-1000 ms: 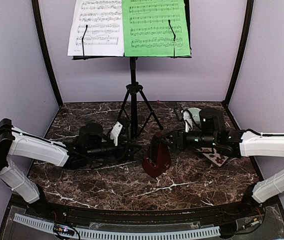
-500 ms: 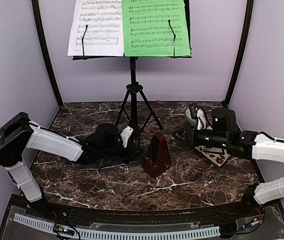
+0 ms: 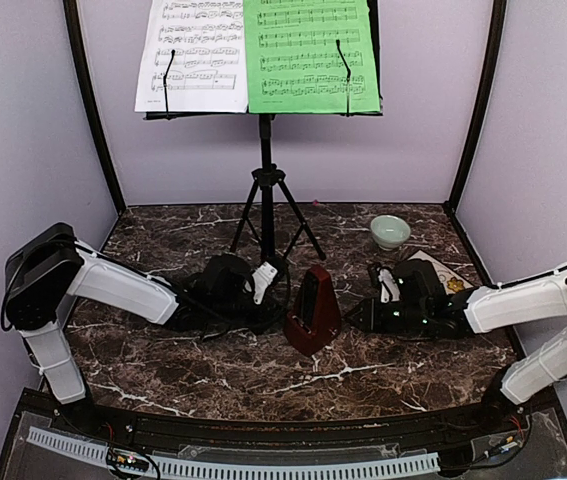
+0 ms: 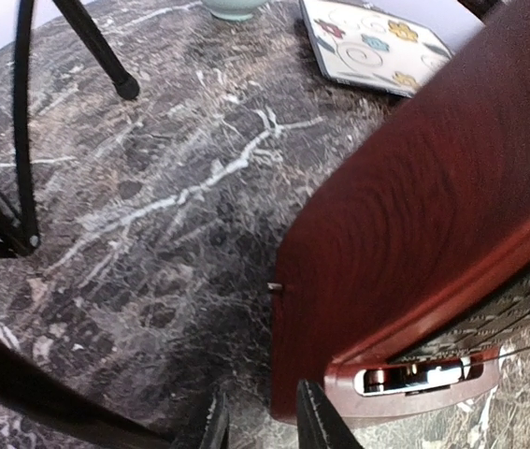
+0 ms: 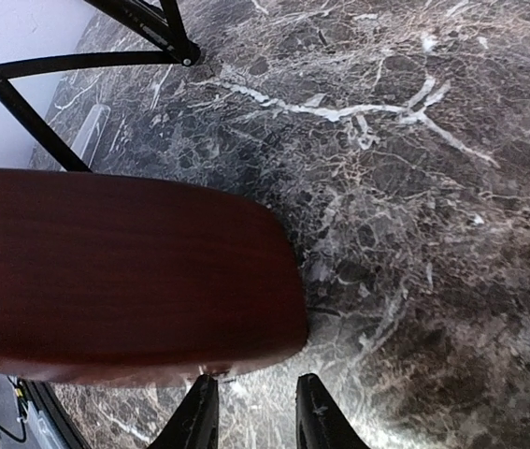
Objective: Set up the instrument practice props
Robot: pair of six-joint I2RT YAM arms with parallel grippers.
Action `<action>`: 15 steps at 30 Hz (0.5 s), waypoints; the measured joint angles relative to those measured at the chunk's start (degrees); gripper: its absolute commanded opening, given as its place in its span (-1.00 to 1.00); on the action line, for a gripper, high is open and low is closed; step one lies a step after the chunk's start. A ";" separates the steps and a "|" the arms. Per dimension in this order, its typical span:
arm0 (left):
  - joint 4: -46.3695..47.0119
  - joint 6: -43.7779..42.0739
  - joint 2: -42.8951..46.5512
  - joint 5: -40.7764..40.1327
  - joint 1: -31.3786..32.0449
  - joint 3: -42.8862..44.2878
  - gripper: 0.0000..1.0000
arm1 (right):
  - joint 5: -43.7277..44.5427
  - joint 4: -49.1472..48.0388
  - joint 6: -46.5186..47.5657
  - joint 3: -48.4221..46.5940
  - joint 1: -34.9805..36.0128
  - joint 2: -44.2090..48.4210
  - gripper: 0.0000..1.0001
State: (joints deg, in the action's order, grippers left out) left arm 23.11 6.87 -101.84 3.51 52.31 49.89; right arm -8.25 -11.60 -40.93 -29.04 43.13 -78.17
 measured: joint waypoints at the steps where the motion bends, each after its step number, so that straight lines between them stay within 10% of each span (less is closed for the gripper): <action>1: -0.13 -0.24 -0.42 -0.20 0.31 0.09 -0.47 | -0.46 -1.31 -0.20 0.00 0.00 -1.14 -0.39; 15: -0.81 -0.72 -1.31 0.46 2.99 0.50 -0.50 | -0.94 -4.42 1.44 -2.97 -0.63 -8.04 -0.39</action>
State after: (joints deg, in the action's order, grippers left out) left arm 22.31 6.15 -103.15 3.97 55.31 50.39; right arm -9.19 -16.01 -39.48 -32.01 42.50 -86.21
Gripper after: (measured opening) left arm 0.251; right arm 0.302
